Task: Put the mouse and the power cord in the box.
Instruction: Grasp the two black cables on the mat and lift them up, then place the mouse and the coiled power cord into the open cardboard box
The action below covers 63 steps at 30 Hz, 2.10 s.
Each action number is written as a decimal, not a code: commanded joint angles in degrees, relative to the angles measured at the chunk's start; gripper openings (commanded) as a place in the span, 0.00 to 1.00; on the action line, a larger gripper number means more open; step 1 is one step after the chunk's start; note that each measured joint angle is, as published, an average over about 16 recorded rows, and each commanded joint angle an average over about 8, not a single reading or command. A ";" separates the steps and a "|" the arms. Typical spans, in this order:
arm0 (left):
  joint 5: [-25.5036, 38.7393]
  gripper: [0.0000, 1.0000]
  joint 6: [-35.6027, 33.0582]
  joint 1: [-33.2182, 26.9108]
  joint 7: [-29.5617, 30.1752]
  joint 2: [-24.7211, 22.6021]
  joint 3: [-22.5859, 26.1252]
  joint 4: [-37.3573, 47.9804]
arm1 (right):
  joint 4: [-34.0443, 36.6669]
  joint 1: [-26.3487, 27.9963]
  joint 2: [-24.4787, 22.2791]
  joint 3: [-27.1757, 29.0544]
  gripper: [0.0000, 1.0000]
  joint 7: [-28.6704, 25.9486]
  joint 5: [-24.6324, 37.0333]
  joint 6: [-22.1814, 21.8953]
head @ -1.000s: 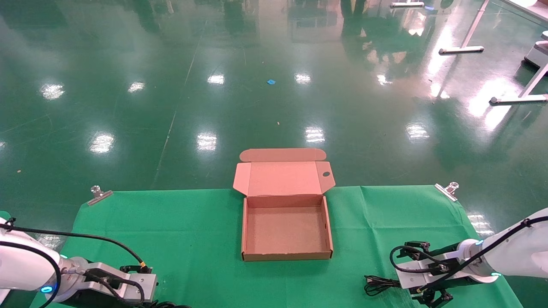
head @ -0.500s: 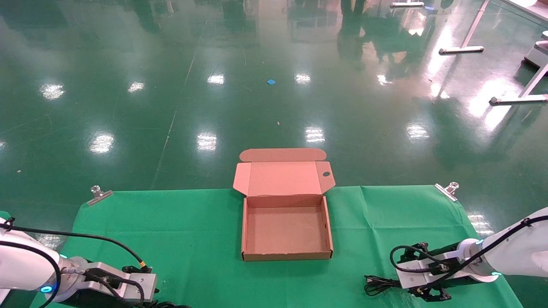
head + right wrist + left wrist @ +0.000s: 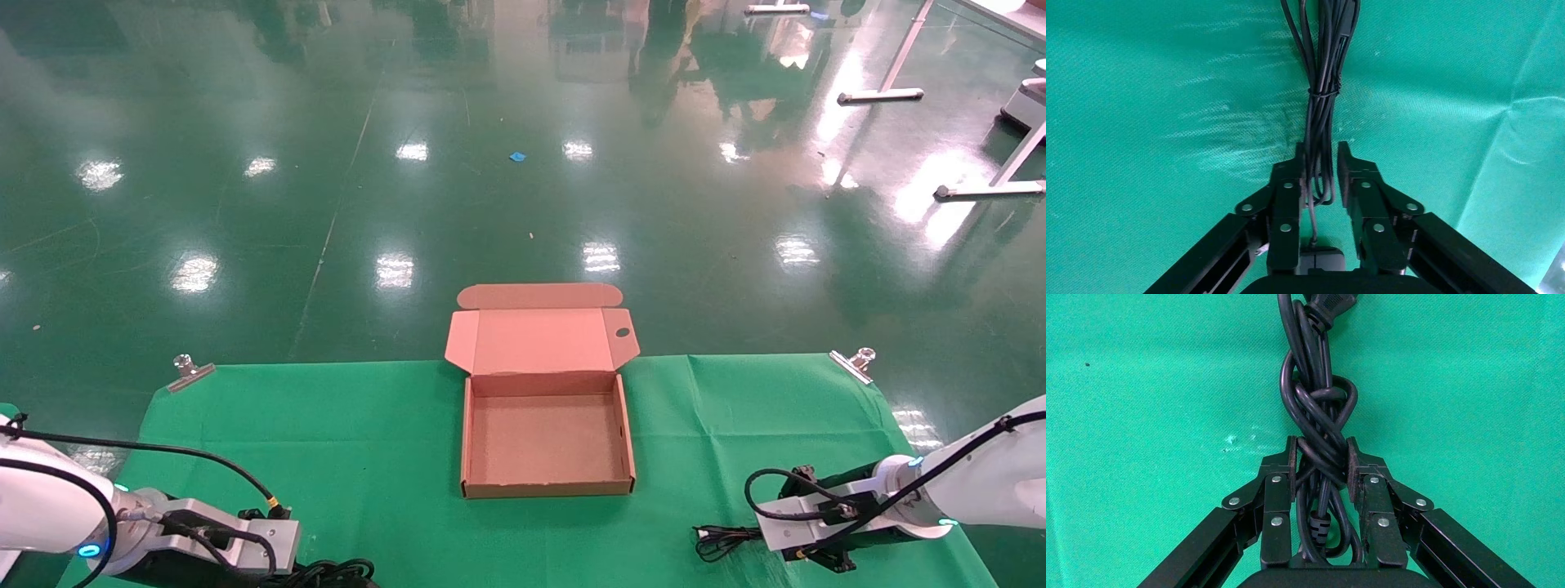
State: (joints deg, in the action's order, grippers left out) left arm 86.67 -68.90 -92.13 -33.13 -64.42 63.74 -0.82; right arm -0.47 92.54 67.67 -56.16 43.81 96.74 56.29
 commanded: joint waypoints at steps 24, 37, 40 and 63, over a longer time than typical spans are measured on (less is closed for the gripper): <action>-12.87 0.00 -19.20 -11.75 1.31 10.72 -8.87 -0.27 | -6.89 12.52 -6.68 2.68 0.00 3.21 -3.71 7.64; -22.44 0.00 -15.82 -19.38 4.25 5.31 -15.52 -2.84 | -14.46 17.13 2.33 5.32 0.00 2.01 -7.89 7.90; -24.34 0.00 -14.48 -20.12 3.49 3.90 -16.86 -2.99 | -13.63 16.27 5.91 5.13 0.00 2.40 -7.81 6.23; -26.86 0.00 -4.98 -17.36 -1.79 5.39 -18.64 2.29 | -23.31 0.59 10.83 -4.03 0.00 -10.80 -14.94 -14.54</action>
State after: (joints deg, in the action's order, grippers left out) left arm 59.86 -74.82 -109.46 -34.87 -59.26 45.12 1.07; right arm -23.24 93.44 78.51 -60.07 33.27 82.04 42.60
